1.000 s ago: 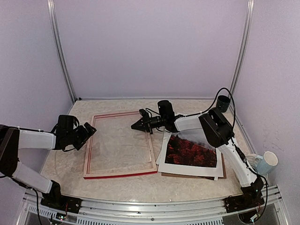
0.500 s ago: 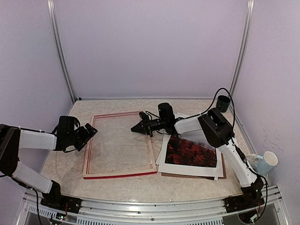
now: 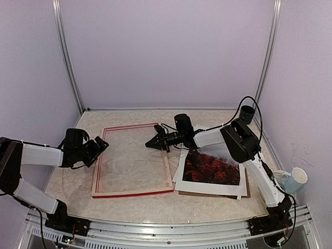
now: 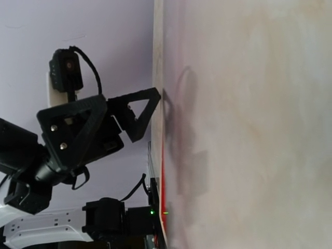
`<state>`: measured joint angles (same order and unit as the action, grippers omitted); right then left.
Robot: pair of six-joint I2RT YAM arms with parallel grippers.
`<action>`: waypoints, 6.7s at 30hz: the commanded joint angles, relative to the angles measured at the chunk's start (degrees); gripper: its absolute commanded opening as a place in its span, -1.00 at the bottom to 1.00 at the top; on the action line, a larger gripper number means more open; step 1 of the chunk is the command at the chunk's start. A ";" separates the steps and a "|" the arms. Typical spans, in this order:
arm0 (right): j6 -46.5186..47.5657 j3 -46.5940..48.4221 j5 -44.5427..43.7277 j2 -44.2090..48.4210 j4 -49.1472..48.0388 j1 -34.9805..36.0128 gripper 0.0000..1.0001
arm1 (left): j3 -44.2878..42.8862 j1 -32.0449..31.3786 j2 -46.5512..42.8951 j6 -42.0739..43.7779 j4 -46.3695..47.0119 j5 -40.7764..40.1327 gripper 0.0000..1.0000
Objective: Put the photo into the frame
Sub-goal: Place the glass panel at the frame body.
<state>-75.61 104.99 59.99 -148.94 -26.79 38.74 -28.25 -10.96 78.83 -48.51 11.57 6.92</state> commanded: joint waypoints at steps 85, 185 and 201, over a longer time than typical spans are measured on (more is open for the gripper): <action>11.04 9.28 -6.27 1.62 24.61 1.49 -0.58 | 4.98 0.73 1.85 -6.88 10.27 0.50 0.98; 28.97 19.21 -19.82 4.40 49.19 2.65 0.59 | 6.28 0.07 2.39 -7.70 13.65 0.98 0.98; 30.70 21.45 -24.73 4.63 54.28 3.24 0.71 | 6.54 1.29 -1.00 -7.32 12.34 -1.62 0.98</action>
<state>-46.28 124.16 37.54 -147.09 24.75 40.99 -22.52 -10.13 79.70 -56.14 24.34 6.81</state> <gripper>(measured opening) 0.843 0.989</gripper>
